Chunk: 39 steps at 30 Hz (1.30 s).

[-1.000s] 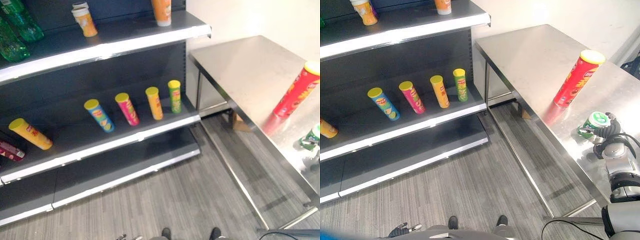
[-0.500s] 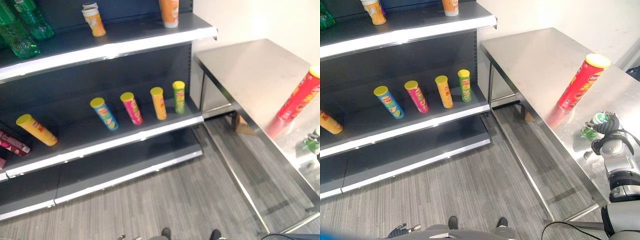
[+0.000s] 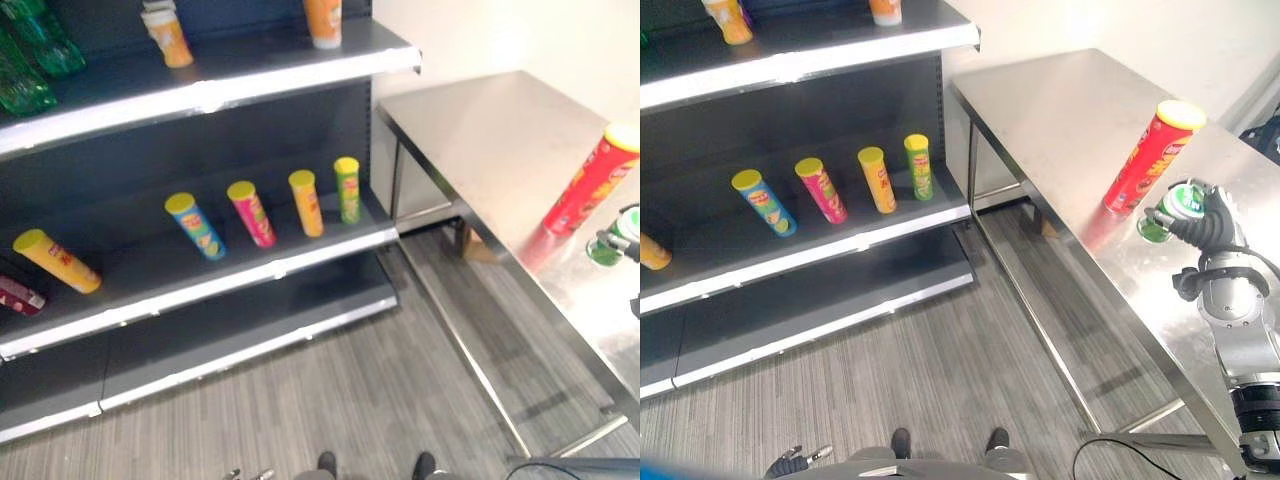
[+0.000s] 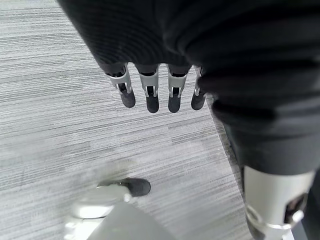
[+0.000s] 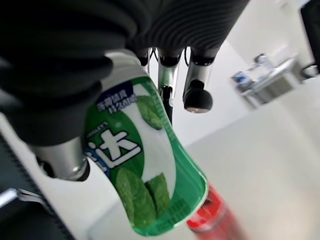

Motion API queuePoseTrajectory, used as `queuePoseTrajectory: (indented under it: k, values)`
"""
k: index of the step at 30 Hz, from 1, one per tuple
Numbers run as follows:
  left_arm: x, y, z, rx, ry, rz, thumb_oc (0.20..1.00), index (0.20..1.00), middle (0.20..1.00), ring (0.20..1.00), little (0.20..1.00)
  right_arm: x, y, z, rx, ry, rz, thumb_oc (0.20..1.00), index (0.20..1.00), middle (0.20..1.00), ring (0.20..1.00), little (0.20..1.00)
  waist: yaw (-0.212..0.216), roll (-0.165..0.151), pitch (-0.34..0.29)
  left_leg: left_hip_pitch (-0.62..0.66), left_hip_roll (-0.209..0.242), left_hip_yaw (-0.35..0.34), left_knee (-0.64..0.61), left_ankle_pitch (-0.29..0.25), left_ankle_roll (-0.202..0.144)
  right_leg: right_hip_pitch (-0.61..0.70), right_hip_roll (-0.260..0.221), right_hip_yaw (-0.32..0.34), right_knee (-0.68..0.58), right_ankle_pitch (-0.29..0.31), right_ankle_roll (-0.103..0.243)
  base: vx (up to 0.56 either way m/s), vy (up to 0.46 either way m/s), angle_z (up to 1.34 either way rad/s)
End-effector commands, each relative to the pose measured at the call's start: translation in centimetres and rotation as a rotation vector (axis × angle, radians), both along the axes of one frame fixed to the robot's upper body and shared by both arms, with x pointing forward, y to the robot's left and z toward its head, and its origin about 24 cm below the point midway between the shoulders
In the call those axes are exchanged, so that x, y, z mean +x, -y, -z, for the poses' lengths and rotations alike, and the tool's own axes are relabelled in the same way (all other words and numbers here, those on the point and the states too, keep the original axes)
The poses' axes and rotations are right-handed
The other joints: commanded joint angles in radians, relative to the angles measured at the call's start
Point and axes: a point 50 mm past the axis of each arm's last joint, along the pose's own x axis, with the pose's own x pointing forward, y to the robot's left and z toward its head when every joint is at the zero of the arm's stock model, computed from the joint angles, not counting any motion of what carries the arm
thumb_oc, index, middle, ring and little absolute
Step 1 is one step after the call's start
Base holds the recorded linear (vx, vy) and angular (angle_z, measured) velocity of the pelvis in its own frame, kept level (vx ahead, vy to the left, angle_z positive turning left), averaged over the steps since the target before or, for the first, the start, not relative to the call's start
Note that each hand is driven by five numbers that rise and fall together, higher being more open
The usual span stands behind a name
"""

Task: Put the goods on the table back onto the shelves and tidy them up.

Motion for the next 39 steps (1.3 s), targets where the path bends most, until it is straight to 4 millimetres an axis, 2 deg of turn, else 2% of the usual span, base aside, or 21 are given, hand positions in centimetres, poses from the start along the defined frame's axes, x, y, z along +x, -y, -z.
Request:
queuePoseTrajectory:
  k: [1,2,3,5,9,12,13,14,15,16,17,19,20,21,23,25,27,29,32,37,39]
  values:
    - [1.4,-0.2,-0.3,-0.005,0.032,0.016,1.000,1.000,1.000,1.000,1.000,0.1,-0.7,-3.8,-0.031,0.182,-0.049,0.200,0.200,0.200,0.200,0.200,0.027,-0.021,0.012,-0.077,0.169,0.091,0.043,0.044,-0.086,0.078,-0.002,-0.007,0.020,-0.174,0.039,0.06,0.124,0.54]
    - [1.4,0.0,-0.3,-0.009,0.031,0.019,1.000,1.000,1.000,1.000,1.000,-0.1,-0.9,-3.9,-0.031,0.187,-0.054,0.200,0.200,0.200,0.200,0.200,0.028,-0.019,0.006,-0.072,0.186,0.106,0.000,0.064,-0.087,0.079,-0.001,-0.012,0.020,-0.173,0.042,0.17,0.223,0.62]
    - [1.3,-0.2,-0.3,0.000,0.021,0.027,1.000,1.000,1.000,1.000,1.000,-0.4,-0.9,-4.5,-0.040,0.215,-0.052,0.200,0.200,0.200,0.200,0.200,0.030,-0.020,-0.001,-0.093,0.238,0.155,-0.120,0.142,-0.097,0.089,-0.011,-0.025,0.020,-0.180,0.055,0.18,0.226,0.50]
    - [1.4,-0.5,-0.3,0.020,0.008,0.043,1.000,1.000,1.000,1.000,1.000,-0.5,-1.2,-5.3,-0.059,0.248,-0.062,0.200,0.200,0.200,0.200,0.200,0.020,-0.020,-0.012,-0.113,0.277,0.202,-0.166,0.147,-0.115,0.109,-0.027,-0.032,0.018,-0.200,0.072,0.25,0.237,0.35]
    - [0.9,-0.8,-0.2,0.029,-0.009,0.052,1.000,1.000,1.000,1.000,1.000,-0.5,-2.3,-6.1,-0.068,0.282,-0.108,0.200,0.200,0.200,0.200,0.200,0.027,0.004,-0.045,-0.085,0.262,0.209,-0.170,0.162,-0.112,0.120,-0.036,-0.026,0.019,-0.184,0.094,0.17,0.268,0.13]
    - [0.4,-1.4,-0.2,0.061,-0.041,0.077,1.000,1.000,1.000,1.000,1.000,0.3,-3.7,-6.9,-0.077,0.307,-0.163,0.200,0.200,0.200,0.200,0.200,0.043,-0.014,-0.069,-0.066,0.176,0.206,-0.100,0.086,-0.066,0.132,-0.154,-0.001,0.074,-0.145,0.132,0.20,0.363,-0.33]
    - [0.4,-1.4,-0.2,0.061,-0.040,0.076,1.000,1.000,1.000,1.000,1.000,0.3,-3.7,-6.9,-0.077,0.308,-0.163,0.200,0.200,0.200,0.200,0.200,0.043,-0.015,-0.070,-0.069,0.175,0.207,-0.098,0.086,-0.063,0.129,-0.156,0.000,0.075,-0.142,0.133,0.23,0.490,-0.23]
    - [0.6,-2.2,-0.5,0.096,-0.045,0.100,1.000,1.000,1.000,1.000,1.000,0.8,-4.8,-7.8,-0.106,0.330,-0.199,0.200,0.200,0.200,0.200,0.200,0.053,-0.028,-0.080,-0.049,0.100,0.218,-0.063,0.017,-0.007,0.085,-0.243,0.035,0.183,-0.115,0.146,0.21,0.502,-0.10]
    - [0.7,-2.6,-0.7,0.109,-0.044,0.104,1.000,1.000,1.000,1.000,1.000,0.9,-4.9,-8.0,-0.117,0.337,-0.201,0.200,0.200,0.200,0.200,0.200,0.053,-0.028,-0.079,-0.028,0.074,0.223,-0.070,0.001,0.010,0.065,-0.269,0.047,0.240,-0.106,0.143,0.27,0.708,-0.04]
    - [1.1,-3.0,-1.0,0.121,-0.028,0.103,1.000,1.000,1.000,1.000,1.000,1.0,-5.4,-8.9,-0.151,0.354,-0.211,0.200,0.200,0.200,0.200,0.200,0.046,-0.028,-0.069,0.001,0.028,0.224,-0.087,-0.014,0.041,0.012,-0.311,0.075,0.347,-0.015,0.133,0.14,0.444,-0.08]
    - [1.3,-3.3,-1.1,0.125,-0.020,0.103,1.000,1.000,1.000,1.000,1.000,1.0,-5.7,-9.3,-0.160,0.367,-0.223,0.200,0.200,0.200,0.200,0.200,0.044,-0.026,-0.064,0.017,0.007,0.225,-0.103,-0.019,0.056,-0.017,-0.325,0.092,0.398,0.007,0.125,0.13,0.400,-0.06]
    - [1.9,-3.5,-1.4,0.135,-0.005,0.126,1.000,1.000,1.000,1.000,1.000,0.7,-5.7,-9.8,-0.186,0.381,-0.225,0.200,0.200,0.200,0.200,0.200,0.031,-0.017,-0.062,0.030,-0.011,0.210,-0.124,-0.027,0.068,-0.052,-0.293,0.128,0.447,-0.003,0.115,0.17,0.235,0.16]
    - [2.4,-3.3,-1.6,0.124,0.021,0.139,1.000,1.000,1.000,1.000,1.000,-0.1,-5.3,-11.5,-0.224,0.421,-0.215,0.200,0.200,0.200,0.200,0.200,0.012,-0.006,-0.057,0.069,-0.025,0.187,-0.153,-0.039,0.068,-0.100,-0.222,0.171,0.401,-0.075,0.106,0.26,0.115,0.53]
    - [2.9,-3.0,-1.6,0.113,0.034,0.158,1.000,1.000,1.000,1.000,1.000,-0.5,-5.5,-12.9,-0.218,0.467,-0.248,0.200,0.200,0.200,0.200,0.200,-0.001,-0.007,-0.051,0.080,-0.028,0.168,-0.158,-0.045,0.063,-0.126,-0.178,0.178,0.292,-0.083,0.107,0.22,0.055,0.62]
    - [3.3,-2.8,-1.7,0.109,0.044,0.164,1.000,1.000,1.000,1.000,1.000,-0.5,-5.6,-13.8,-0.217,0.490,-0.257,0.200,0.200,0.200,0.200,0.200,-0.011,-0.009,-0.043,0.080,-0.030,0.152,-0.154,-0.048,0.062,-0.149,-0.151,0.210,0.230,-0.061,0.113,0.10,-0.064,0.47]
    - [3.9,-2.4,-1.7,0.096,0.060,0.172,1.000,1.000,1.000,1.000,1.000,-0.7,-6.0,-15.5,-0.240,0.521,-0.294,0.200,0.200,0.200,0.200,0.200,-0.032,-0.029,-0.027,0.097,-0.039,0.115,-0.139,-0.063,0.056,-0.194,-0.092,0.340,0.118,-0.020,0.137,0.13,-0.094,0.26]
    - [4.1,-2.3,-1.7,0.091,0.065,0.191,1.000,1.000,1.000,1.000,1.000,-0.9,-5.8,-16.5,-0.289,0.493,-0.291,0.200,0.200,0.200,0.200,0.200,-0.035,-0.049,-0.033,0.098,-0.044,0.093,-0.135,-0.067,0.046,-0.171,-0.081,0.369,0.086,-0.019,0.135,0.06,-0.104,0.30]
    - [4.3,-2.0,-1.7,0.087,0.068,0.204,1.000,1.000,1.000,1.000,1.000,-1.0,-5.9,-17.1,-0.295,0.488,-0.307,0.200,0.200,0.200,0.200,0.200,-0.033,-0.062,-0.041,0.096,-0.043,0.072,-0.133,-0.067,0.037,-0.152,-0.082,0.367,0.080,-0.015,0.130,0.09,-0.161,1.27]
    - [3.1,-1.3,-1.1,0.051,0.035,0.201,1.000,1.000,1.000,1.000,1.000,-0.3,-6.0,-18.4,-0.239,0.419,-0.400,0.200,0.200,0.200,0.200,0.200,-0.025,-0.071,-0.105,0.114,0.017,0.048,-0.151,-0.057,-0.001,-0.069,-0.055,0.290,0.018,-0.020,0.118,0.18,-0.273,1.08]
    - [2.7,-1.5,-0.9,0.049,0.006,0.214,1.000,1.000,1.000,1.000,1.000,2.6,-6.3,-20.0,-0.230,0.224,-0.454,0.200,0.200,0.200,0.200,0.200,0.001,-0.095,-0.127,0.126,0.070,0.034,-0.154,-0.037,-0.049,-0.007,-0.028,0.218,0.018,-0.068,0.093,0.07,-0.174,0.33]
    - [2.5,-1.6,-0.8,0.050,-0.009,0.220,1.000,1.000,1.000,1.000,1.000,5.1,-6.5,-20.2,-0.182,0.098,-0.463,0.200,0.200,0.200,0.200,0.200,0.025,-0.104,-0.133,0.125,0.085,0.022,-0.157,-0.021,-0.069,0.021,-0.021,0.179,0.018,-0.085,0.081,0.05,-0.150,0.17]
